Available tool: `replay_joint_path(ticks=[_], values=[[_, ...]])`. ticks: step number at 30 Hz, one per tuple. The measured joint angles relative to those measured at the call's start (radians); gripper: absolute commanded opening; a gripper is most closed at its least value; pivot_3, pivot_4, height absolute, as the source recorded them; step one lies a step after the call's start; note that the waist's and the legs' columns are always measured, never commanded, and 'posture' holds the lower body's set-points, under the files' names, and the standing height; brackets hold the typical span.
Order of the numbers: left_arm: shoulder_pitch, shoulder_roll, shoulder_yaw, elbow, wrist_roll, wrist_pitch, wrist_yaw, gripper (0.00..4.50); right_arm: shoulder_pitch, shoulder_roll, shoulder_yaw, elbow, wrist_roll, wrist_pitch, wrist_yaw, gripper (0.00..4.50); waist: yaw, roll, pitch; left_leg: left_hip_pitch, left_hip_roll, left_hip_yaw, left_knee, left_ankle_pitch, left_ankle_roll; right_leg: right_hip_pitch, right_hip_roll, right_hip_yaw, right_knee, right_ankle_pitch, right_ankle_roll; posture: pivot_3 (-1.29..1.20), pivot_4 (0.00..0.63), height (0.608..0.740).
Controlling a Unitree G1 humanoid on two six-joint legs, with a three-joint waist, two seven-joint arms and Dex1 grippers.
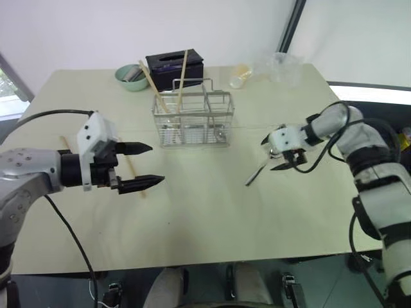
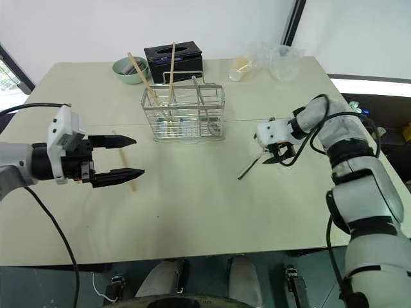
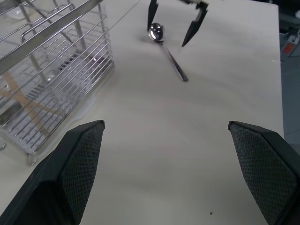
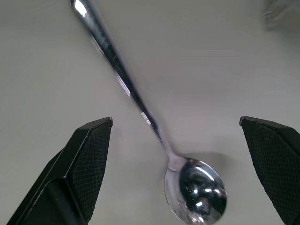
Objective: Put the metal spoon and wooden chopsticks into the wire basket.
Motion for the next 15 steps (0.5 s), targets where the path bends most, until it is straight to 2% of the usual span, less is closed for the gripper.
replay_joint_path(ticks=[8,15], values=[[-0.039,-0.008,-0.006,-0.009,-0.05,0.036,0.079,4.45,-0.098,0.059,0.093,0.186,-0.195,-0.132,-0.184,4.5,-0.007,-0.001,0.0,0.002,0.0,0.0,0.001,0.0,0.0,0.0,0.002,0.001,0.004,-0.001,-0.001,0.0,0.15,0.649],[-0.039,-0.007,-0.003,-0.04,-0.091,0.057,0.132,4.45,-0.11,0.116,0.088,0.216,-0.214,-0.144,-0.212,4.5,-0.026,-0.002,-0.001,0.006,0.001,-0.003,0.001,0.0,-0.001,0.002,0.006,0.001,0.005,-0.001,-0.002,0.0,0.15,0.649]])
